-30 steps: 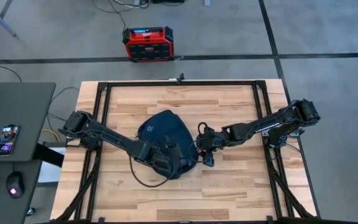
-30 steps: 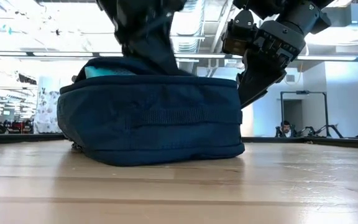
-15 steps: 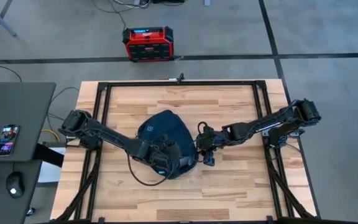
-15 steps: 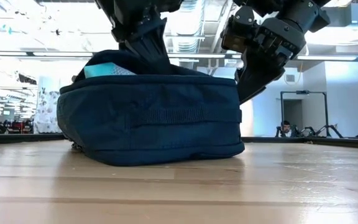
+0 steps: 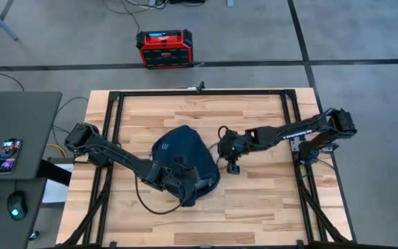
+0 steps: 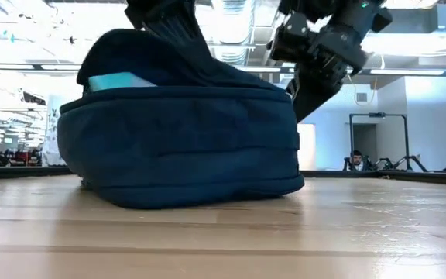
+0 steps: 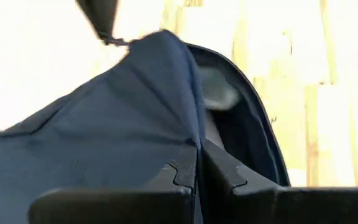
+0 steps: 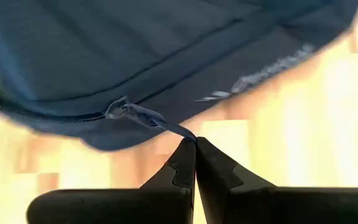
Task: Unpack backpack
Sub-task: Open the backpack
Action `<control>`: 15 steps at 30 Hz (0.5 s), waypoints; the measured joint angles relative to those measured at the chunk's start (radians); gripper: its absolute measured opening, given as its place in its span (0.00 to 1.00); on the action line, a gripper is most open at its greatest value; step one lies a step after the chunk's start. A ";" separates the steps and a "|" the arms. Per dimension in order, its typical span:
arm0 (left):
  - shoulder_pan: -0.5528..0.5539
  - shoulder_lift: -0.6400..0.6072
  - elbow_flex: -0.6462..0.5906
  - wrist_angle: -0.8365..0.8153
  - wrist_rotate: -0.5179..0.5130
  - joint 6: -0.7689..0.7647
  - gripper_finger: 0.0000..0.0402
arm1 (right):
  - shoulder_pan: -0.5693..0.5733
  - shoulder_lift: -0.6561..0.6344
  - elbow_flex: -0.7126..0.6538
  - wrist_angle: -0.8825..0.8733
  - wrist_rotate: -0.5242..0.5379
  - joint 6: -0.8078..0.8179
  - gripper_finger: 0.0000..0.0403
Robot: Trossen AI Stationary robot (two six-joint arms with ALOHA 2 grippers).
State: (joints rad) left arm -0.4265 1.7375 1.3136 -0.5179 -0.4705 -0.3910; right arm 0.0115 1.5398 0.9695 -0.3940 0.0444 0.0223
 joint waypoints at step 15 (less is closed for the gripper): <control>-0.006 -0.006 0.000 0.048 -0.030 0.062 0.00 | -0.251 0.018 -0.001 0.123 -0.137 -0.204 0.00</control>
State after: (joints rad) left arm -0.4328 1.7312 1.3136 -0.4702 -0.5006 -0.3289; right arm -0.2396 1.5581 0.9684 -0.2709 -0.0925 -0.1814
